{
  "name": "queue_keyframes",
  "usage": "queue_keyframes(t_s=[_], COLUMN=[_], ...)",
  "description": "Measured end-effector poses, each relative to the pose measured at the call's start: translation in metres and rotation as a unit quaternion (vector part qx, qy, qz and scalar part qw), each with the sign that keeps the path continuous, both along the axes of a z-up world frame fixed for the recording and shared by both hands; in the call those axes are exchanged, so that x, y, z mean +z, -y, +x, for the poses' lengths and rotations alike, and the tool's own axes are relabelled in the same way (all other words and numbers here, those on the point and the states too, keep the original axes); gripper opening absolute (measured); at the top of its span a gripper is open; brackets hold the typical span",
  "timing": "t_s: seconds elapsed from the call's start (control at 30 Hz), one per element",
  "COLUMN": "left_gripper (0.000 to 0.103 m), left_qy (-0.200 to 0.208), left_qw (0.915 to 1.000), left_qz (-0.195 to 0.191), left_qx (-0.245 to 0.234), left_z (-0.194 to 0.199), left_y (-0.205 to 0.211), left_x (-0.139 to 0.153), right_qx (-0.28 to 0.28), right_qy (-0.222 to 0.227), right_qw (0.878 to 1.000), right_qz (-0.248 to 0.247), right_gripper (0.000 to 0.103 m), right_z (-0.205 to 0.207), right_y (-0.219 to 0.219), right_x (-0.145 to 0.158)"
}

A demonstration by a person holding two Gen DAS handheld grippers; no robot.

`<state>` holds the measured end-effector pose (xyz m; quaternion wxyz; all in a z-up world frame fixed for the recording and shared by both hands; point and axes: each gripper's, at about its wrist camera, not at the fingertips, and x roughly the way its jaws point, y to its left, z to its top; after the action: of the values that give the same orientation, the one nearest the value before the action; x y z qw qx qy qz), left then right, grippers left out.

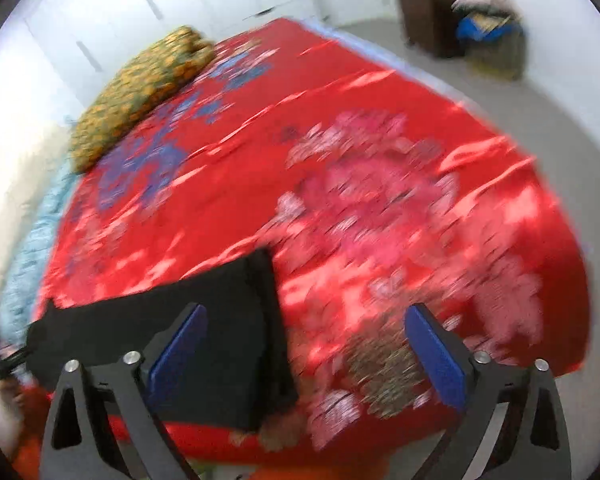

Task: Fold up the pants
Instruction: 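Grasp the pant hem with the right gripper and lift it up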

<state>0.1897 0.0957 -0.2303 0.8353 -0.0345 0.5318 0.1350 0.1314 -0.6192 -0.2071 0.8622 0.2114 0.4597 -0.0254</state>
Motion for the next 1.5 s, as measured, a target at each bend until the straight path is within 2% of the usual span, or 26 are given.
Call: queue_keyframes(t_s=[0.07, 0.13, 0.2, 0.23, 0.3, 0.4, 0.43, 0.5, 0.53, 0.6, 0.7, 0.8, 0.87, 0.97, 1.0, 1.1, 1.17, 1.23, 1.27, 1.4, 1.5], left_gripper=[0.102, 0.102, 0.102, 0.102, 0.102, 0.102, 0.102, 0.102, 0.102, 0.102, 0.102, 0.102, 0.102, 0.102, 0.102, 0.102, 0.102, 0.102, 0.102, 0.102, 0.102], left_qy=[-0.004, -0.009, -0.010, -0.010, -0.005, -0.004, -0.008, -0.018, -0.024, -0.028, -0.022, -0.009, -0.005, 0.002, 0.006, 0.014, 0.025, 0.038, 0.043, 0.048, 0.048], left_qw=[0.9999, 0.9997, 0.9994, 0.9993, 0.9992, 0.9991, 0.9992, 0.9995, 0.9995, 0.9995, 0.9995, 0.9997, 0.9999, 0.9999, 0.9998, 0.9993, 0.9985, 0.9971, 0.9964, 0.9919, 0.9881], left_qz=[0.002, 0.010, 0.016, 0.017, 0.018, 0.025, 0.025, 0.020, 0.016, 0.012, 0.015, 0.008, 0.001, -0.014, -0.021, -0.035, -0.046, -0.062, -0.069, -0.110, -0.137], left_qx=[-0.009, -0.021, -0.028, -0.032, -0.036, -0.035, -0.029, -0.018, -0.012, -0.008, -0.016, -0.019, -0.014, -0.002, 0.003, 0.008, 0.014, 0.021, 0.024, 0.043, 0.049], left_z=[0.001, 0.002, 0.002, 0.001, -0.002, -0.006, -0.006, -0.006, -0.006, -0.006, -0.005, -0.005, -0.005, -0.009, -0.012, -0.018, -0.022, -0.025, -0.026, -0.032, -0.035], left_y=[0.010, 0.019, 0.026, 0.029, 0.031, 0.029, 0.026, 0.022, 0.020, 0.019, 0.023, 0.022, 0.018, 0.009, 0.005, -0.005, -0.014, -0.025, -0.031, -0.055, -0.071], left_x=[-0.001, -0.002, -0.001, 0.001, 0.004, 0.005, 0.003, -0.004, -0.008, -0.011, -0.007, -0.002, -0.003, -0.006, -0.007, -0.008, -0.006, -0.004, -0.004, -0.007, -0.009], right_qx=[0.045, 0.080, 0.088, 0.085, 0.086, 0.112, 0.127, 0.150, 0.161, 0.167, 0.151, 0.128, 0.112, 0.107, 0.109, 0.118, 0.129, 0.140, 0.147, 0.161, 0.172], right_qy=[0.008, 0.011, -0.011, -0.027, -0.030, -0.037, -0.041, -0.051, -0.067, -0.082, -0.066, -0.032, 0.001, 0.048, 0.067, 0.093, 0.110, 0.115, 0.116, 0.091, 0.053], right_qw=[0.998, 0.996, 0.996, 0.996, 0.996, 0.991, 0.987, 0.979, 0.976, 0.976, 0.979, 0.975, 0.964, 0.937, 0.921, 0.883, 0.851, 0.829, 0.822, 0.816, 0.831], right_qz=[0.041, 0.047, 0.021, 0.016, 0.018, 0.061, 0.087, 0.126, 0.130, 0.111, 0.118, 0.178, 0.240, 0.328, 0.368, 0.444, 0.497, 0.529, 0.538, 0.548, 0.526], right_gripper=[0.090, 0.090, 0.085, 0.081, 0.079, 0.079, 0.075, 0.046, 0.026, 0.024, 0.018, 0.017, 0.017, 0.017, 0.017, 0.017, 0.017, 0.017, 0.017, 0.017, 0.017], right_z=[0.004, 0.014, 0.027, 0.036, 0.043, 0.053, 0.054, 0.054, 0.054, 0.054, 0.053, 0.043, 0.030, 0.022, 0.019, 0.022, 0.030, 0.042, 0.049, 0.081, 0.103], right_y=[-0.014, -0.032, -0.042, -0.042, -0.039, -0.033, -0.031, -0.030, -0.032, -0.039, -0.043, -0.051, -0.056, -0.090, -0.110, -0.167, -0.219, -0.267, -0.291, -0.385, -0.451], right_x=[-0.006, -0.013, -0.027, -0.038, -0.046, -0.048, -0.048, -0.050, -0.055, -0.060, -0.053, -0.044, -0.035, -0.023, -0.020, -0.017, -0.017, -0.019, -0.020, -0.034, -0.048])
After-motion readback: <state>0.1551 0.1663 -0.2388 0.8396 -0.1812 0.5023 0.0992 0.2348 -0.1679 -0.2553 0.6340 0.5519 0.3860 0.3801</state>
